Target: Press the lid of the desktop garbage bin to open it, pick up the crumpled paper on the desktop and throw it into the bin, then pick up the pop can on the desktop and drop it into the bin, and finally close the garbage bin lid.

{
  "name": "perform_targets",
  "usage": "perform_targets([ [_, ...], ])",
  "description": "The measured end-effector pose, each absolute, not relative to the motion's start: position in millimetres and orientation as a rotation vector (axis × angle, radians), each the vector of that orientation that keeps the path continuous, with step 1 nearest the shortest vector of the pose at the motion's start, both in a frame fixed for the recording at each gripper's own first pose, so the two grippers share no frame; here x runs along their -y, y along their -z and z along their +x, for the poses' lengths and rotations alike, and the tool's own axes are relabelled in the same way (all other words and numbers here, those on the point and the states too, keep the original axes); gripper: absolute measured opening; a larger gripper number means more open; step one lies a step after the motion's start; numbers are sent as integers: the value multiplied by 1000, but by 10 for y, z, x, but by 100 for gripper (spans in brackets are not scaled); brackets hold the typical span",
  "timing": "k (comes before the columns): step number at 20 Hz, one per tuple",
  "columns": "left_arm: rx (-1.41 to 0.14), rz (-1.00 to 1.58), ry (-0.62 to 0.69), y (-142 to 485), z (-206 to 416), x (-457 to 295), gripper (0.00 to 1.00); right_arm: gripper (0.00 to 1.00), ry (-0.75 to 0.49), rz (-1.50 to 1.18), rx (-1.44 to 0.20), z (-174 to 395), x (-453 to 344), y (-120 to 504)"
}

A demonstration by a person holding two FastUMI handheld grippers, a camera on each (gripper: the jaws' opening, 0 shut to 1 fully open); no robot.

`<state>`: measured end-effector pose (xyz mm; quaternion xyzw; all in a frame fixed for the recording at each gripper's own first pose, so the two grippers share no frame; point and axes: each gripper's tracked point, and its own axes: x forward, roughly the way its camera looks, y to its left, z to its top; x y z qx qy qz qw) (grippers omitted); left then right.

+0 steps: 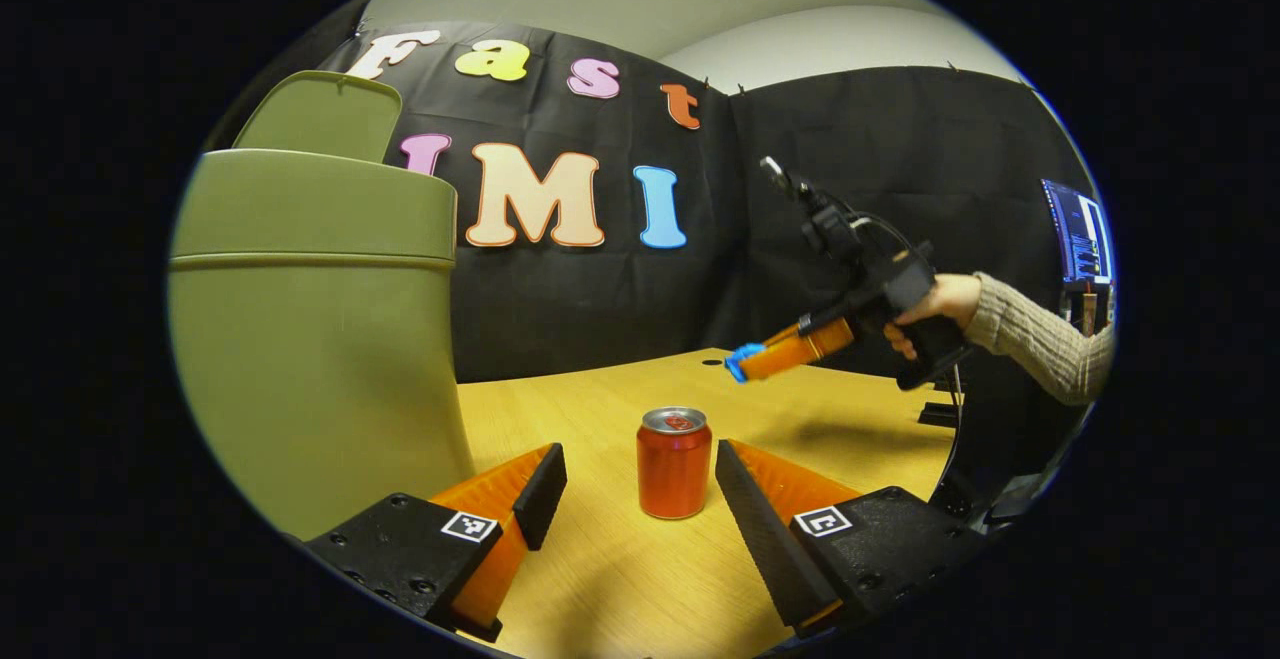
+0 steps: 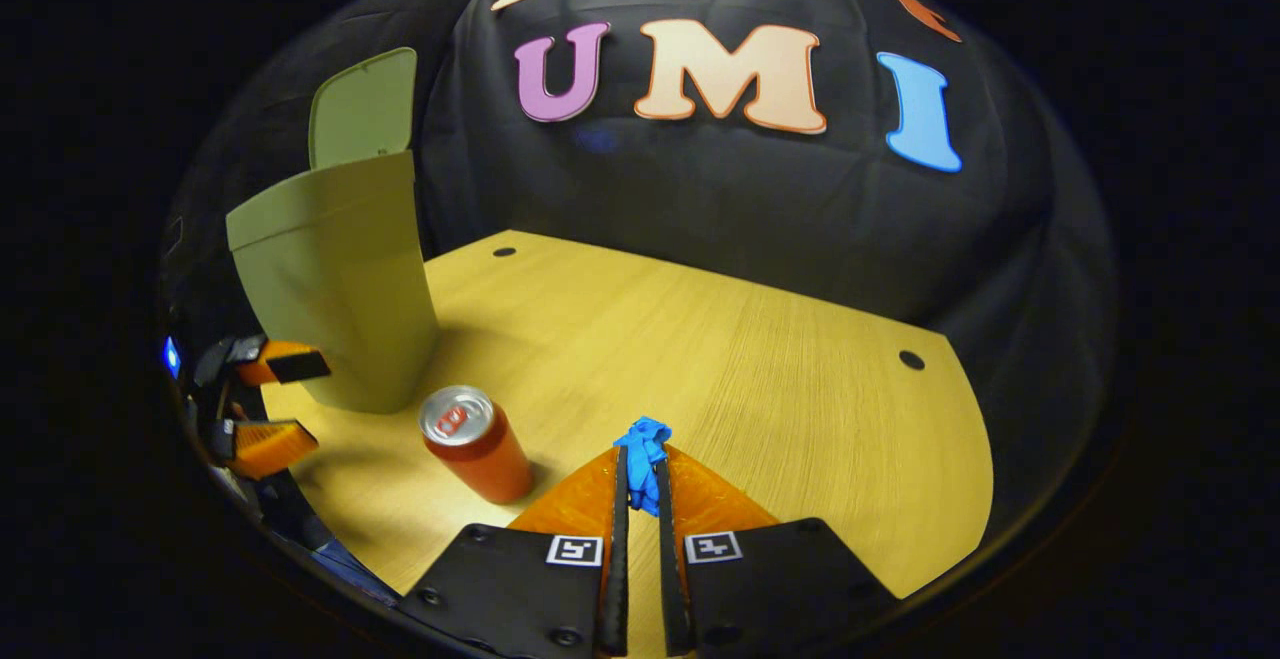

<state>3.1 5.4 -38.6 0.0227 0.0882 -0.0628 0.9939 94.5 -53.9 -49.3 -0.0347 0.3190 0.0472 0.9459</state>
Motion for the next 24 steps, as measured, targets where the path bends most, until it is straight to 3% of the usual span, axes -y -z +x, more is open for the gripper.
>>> perform_targets([
  [7,-193,35,144,407,15,13,92,16,-242,-77,-474,1518,-323,-631],
  [13,-207,32,146,450,11,5,92,16,-466,-92,-362,1857,-1569,-1240],
  [19,-237,-3,156,558,36,29,92,15,-649,-127,-377,1968,-2636,-1195],
  [24,-237,-2,168,554,27,29,92,19,-706,-154,-438,2022,-2970,-905],
])
